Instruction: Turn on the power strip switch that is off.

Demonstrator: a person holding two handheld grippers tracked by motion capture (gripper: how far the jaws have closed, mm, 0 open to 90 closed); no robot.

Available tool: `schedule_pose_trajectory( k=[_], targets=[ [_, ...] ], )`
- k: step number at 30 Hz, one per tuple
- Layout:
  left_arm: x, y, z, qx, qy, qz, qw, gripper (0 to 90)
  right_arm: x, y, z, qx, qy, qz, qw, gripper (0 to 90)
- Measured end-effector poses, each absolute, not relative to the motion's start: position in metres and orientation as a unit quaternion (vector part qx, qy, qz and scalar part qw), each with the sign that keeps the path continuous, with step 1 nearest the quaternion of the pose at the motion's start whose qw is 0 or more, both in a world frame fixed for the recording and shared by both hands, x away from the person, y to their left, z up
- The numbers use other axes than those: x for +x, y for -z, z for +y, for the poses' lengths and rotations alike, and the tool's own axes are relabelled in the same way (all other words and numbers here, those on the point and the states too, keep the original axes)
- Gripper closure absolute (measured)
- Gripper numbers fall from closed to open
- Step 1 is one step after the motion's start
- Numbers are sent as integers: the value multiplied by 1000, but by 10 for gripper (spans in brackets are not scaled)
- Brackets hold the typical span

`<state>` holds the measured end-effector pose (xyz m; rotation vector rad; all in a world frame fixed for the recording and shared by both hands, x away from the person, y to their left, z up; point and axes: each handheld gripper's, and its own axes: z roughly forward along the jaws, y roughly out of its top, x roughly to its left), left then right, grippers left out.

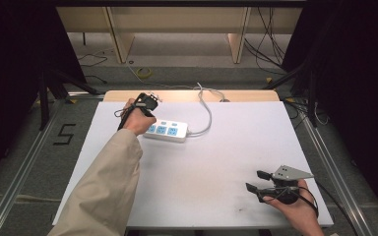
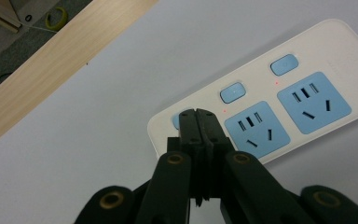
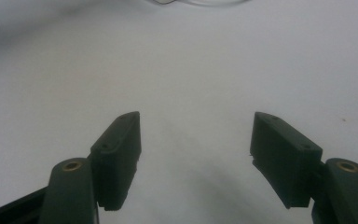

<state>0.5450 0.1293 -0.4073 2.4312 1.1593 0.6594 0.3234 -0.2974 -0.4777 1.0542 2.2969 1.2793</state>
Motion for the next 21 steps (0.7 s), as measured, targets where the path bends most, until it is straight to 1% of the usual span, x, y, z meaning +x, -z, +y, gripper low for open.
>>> schedule_pose_trajectory(
  k=[21],
  targets=[
    [559, 414, 122, 866, -234, 407, 171, 898, 323, 478, -297, 367, -446, 802, 154, 344]
  ],
)
